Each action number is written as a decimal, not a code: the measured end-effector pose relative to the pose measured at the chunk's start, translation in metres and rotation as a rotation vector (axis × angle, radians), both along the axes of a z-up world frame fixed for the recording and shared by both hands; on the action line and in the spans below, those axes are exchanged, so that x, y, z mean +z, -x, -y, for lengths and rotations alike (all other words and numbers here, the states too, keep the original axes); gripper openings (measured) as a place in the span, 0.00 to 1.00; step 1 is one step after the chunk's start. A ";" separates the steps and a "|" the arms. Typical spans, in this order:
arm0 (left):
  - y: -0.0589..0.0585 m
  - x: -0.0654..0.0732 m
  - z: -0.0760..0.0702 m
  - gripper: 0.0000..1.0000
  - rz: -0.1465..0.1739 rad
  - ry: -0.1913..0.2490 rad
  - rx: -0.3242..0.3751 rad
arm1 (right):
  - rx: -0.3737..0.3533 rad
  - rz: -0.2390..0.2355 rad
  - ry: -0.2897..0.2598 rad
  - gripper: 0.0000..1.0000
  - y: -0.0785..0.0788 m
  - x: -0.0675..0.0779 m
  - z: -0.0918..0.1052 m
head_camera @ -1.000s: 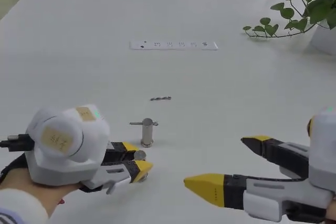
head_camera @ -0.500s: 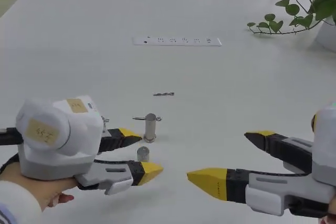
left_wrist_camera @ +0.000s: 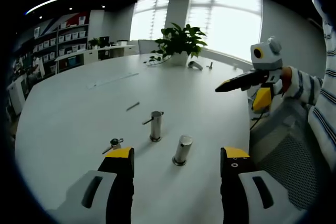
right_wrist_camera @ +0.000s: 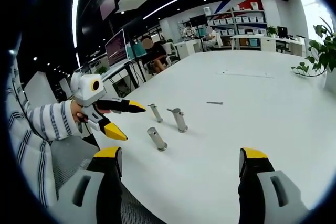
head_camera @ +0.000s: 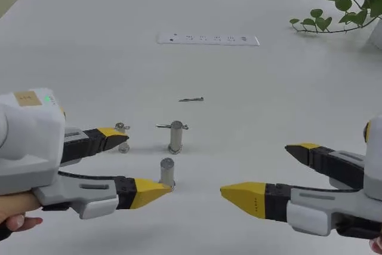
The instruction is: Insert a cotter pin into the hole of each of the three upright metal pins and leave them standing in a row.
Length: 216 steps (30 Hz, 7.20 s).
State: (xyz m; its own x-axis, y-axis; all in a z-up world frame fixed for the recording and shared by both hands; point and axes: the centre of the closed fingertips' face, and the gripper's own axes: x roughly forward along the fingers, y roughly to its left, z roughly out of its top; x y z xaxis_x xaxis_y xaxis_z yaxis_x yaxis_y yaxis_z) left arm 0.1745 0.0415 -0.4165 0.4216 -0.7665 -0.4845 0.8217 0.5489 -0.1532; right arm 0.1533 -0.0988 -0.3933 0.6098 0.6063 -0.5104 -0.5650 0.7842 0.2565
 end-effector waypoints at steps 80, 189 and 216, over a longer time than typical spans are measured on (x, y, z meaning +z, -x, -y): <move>0.029 0.003 -0.045 0.96 0.040 0.047 0.059 | 0.888 -0.003 0.777 0.66 -0.166 -0.013 -0.050; 0.031 0.014 -0.011 0.83 0.024 0.144 0.038 | 0.801 0.354 0.788 0.00 -0.111 0.019 -0.022; 0.001 0.053 0.036 0.52 -0.042 0.339 0.023 | 0.667 0.629 0.767 0.00 -0.038 0.036 -0.068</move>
